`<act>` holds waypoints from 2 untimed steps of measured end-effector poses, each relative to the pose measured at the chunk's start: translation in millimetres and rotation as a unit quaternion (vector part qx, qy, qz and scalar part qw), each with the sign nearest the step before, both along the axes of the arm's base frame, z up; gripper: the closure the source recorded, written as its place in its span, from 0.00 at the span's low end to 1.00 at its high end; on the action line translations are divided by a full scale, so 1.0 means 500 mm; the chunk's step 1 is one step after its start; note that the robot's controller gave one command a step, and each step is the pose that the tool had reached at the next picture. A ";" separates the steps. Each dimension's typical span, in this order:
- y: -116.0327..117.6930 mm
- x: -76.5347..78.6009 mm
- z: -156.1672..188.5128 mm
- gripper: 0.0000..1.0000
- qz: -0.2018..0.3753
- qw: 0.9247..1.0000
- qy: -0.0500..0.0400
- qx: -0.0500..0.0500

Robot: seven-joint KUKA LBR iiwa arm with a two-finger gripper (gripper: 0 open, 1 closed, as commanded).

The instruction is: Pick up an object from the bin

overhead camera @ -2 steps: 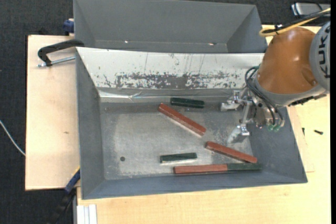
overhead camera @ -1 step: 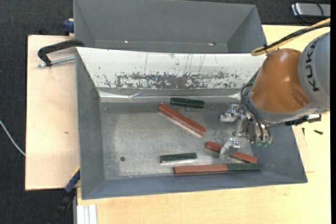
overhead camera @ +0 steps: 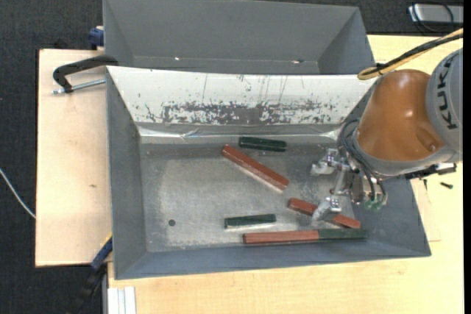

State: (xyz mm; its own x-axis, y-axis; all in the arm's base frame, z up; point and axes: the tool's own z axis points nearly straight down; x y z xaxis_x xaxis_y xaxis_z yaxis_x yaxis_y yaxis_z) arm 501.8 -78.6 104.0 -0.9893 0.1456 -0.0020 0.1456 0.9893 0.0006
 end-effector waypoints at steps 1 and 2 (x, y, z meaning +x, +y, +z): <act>-0.002 0.002 0.075 0.00 -0.002 1.000 -0.003 0.000; 0.023 -0.016 -0.059 0.00 -0.094 0.996 0.000 0.001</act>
Offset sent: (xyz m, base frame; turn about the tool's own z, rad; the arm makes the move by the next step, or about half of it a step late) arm -0.0106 0.0126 -0.0340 0.1895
